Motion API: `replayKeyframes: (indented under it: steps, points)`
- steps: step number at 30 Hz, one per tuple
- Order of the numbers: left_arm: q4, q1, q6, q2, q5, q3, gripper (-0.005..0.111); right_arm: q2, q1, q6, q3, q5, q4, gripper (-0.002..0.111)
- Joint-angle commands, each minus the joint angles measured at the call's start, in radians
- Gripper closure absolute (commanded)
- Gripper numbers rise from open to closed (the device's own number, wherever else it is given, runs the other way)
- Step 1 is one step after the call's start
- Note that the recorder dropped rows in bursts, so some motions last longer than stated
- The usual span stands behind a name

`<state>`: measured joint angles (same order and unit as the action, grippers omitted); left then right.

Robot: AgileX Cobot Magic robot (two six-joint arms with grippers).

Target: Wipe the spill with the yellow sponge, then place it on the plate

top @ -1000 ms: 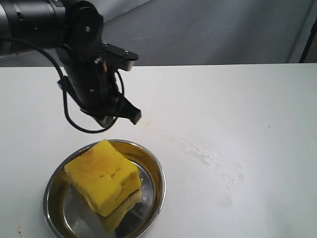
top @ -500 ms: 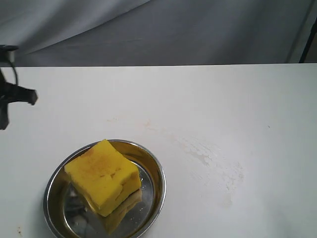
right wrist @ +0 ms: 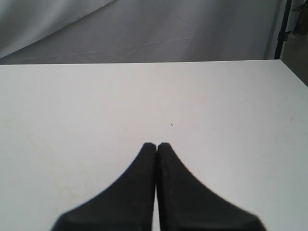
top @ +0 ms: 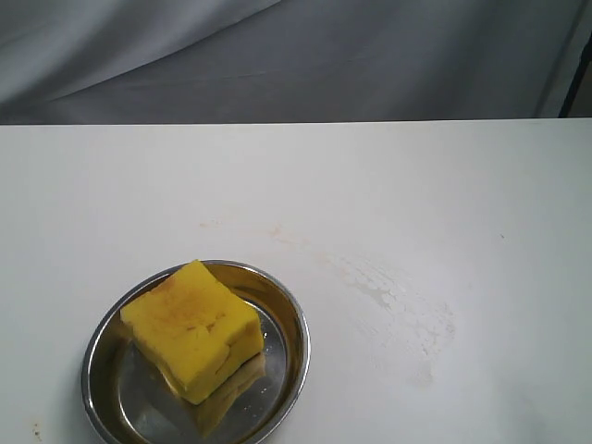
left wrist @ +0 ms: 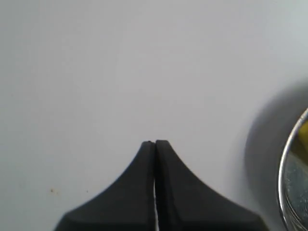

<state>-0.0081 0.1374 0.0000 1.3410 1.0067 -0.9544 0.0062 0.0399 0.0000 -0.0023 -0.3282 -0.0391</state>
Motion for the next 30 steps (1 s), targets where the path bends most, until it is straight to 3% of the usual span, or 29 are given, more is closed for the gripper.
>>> replayKeyframes:
  steps: [1,6,13,30]
  points:
    - [-0.016,-0.075,0.031,-0.123,-0.054,0.072,0.107,-0.006,-0.002,0.0,0.002,0.003,0.004,0.108]
    - [-0.016,-0.13,0.031,-0.283,-0.143,0.183,0.107,-0.006,-0.002,0.0,0.002,0.003,0.004,0.108]
    - [-0.046,-0.13,0.031,-0.542,-0.211,0.29,0.107,-0.006,-0.002,0.0,0.002,0.003,0.004,0.108]
    - [-0.085,-0.13,0.026,-1.167,-0.199,0.3,0.107,-0.006,-0.002,0.0,0.002,0.003,0.004,0.108]
